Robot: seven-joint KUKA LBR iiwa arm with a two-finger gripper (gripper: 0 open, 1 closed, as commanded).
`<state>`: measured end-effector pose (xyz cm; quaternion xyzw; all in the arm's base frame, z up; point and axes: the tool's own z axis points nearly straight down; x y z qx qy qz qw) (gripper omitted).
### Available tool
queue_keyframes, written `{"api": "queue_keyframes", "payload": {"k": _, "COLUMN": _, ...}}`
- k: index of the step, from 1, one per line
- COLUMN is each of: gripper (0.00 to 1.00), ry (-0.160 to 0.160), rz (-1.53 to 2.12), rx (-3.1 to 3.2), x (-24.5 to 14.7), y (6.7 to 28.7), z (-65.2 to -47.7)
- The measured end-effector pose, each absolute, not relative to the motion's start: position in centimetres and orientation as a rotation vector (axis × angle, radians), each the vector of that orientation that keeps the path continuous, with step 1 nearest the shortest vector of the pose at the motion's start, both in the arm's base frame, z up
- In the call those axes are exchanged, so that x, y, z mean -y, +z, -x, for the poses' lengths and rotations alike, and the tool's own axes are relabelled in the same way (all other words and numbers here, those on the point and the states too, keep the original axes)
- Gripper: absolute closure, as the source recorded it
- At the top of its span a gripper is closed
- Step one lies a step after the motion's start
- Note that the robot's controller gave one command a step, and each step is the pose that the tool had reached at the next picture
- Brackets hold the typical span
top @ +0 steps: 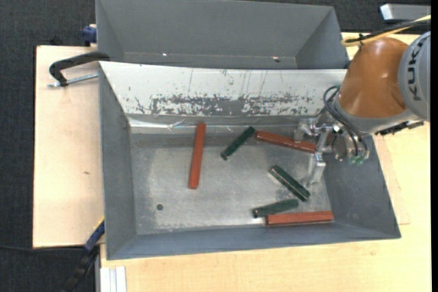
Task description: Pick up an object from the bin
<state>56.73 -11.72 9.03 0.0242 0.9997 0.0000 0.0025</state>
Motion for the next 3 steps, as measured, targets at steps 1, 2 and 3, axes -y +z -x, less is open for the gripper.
{"api": "queue_keyframes", "payload": {"k": 1, "gripper": 1.00, "ry": 0.001, "rz": -0.244, "rx": -3.124, "x": 12.65, "y": 7.48, "z": -60.12}}
{"api": "queue_keyframes", "payload": {"k": 2, "gripper": 0.00, "ry": 0.001, "rz": -0.244, "rx": -3.127, "x": 12.60, "y": 7.19, "z": -59.98}}
{"api": "queue_keyframes", "payload": {"k": 3, "gripper": 1.00, "ry": 0.001, "rz": -0.244, "rx": -3.128, "x": 12.59, "y": 7.15, "z": -59.94}}
